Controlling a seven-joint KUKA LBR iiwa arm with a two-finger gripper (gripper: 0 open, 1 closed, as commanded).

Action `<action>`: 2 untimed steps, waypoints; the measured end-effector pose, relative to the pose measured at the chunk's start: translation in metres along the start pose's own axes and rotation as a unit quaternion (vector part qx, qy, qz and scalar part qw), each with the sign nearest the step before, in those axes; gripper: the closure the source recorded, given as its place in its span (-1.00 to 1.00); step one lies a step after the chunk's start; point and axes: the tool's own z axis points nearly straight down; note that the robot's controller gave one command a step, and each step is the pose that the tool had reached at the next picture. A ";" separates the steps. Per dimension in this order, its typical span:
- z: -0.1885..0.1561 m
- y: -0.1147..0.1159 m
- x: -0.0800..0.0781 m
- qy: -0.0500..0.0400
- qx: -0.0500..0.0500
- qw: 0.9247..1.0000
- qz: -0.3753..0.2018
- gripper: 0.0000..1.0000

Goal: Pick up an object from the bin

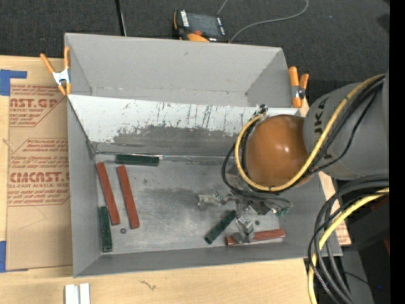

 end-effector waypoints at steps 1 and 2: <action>0.000 0.000 0.000 0.000 0.000 1.000 0.000 1.00; -0.136 -0.027 -0.020 -0.003 0.004 1.000 -0.001 1.00</action>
Offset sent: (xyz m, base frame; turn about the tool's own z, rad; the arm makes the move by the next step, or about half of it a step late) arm 0.0000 0.0000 0.0000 0.0000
